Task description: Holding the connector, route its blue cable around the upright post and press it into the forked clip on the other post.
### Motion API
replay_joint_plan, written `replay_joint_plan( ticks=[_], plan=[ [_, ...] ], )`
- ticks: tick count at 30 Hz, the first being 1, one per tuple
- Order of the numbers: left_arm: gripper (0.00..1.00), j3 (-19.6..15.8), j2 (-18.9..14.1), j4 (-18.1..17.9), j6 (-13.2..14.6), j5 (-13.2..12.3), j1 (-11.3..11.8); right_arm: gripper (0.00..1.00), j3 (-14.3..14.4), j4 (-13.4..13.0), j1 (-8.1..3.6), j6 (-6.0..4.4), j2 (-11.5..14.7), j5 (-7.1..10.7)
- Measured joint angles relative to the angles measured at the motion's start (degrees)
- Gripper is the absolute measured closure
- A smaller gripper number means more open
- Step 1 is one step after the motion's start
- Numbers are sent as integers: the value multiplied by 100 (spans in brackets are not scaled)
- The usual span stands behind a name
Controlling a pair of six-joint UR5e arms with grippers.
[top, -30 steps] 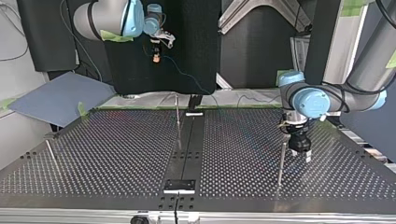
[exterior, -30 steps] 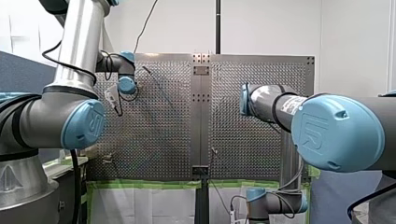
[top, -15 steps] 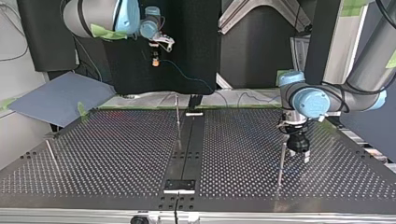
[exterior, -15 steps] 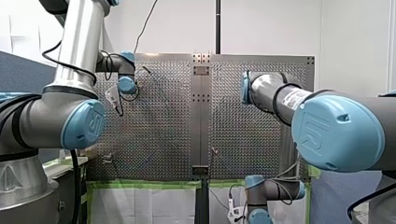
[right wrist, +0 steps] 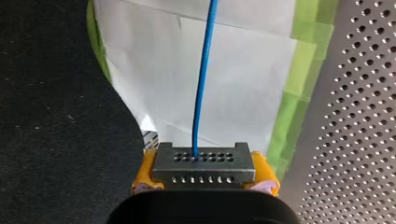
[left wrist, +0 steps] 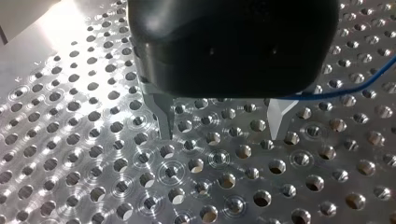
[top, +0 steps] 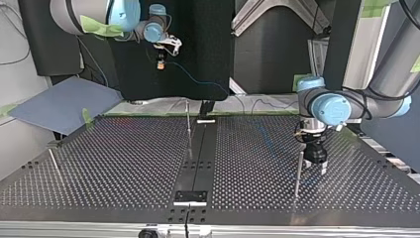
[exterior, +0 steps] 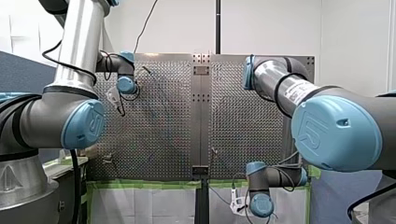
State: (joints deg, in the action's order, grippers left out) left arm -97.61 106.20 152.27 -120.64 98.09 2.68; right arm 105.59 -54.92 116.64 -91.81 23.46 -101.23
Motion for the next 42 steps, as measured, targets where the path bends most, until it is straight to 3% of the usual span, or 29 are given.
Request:
replay_joint_plan(
  ticks=[9,15,24,42],
  plan=[
    [0,1,-1,157,-4,24,1,100,9,72,-140,-180,445,108],
    [0,2,-3,324,-77,45,-40,100,7,66,-212,-163,717,172],
    [0,-1,-148,464,-428,56,-89,100,9,47,-265,-142,1235,235],
    [0,-411,-217,506,-438,78,-152,100,10,91,-295,-68,2068,331]
  ],
)
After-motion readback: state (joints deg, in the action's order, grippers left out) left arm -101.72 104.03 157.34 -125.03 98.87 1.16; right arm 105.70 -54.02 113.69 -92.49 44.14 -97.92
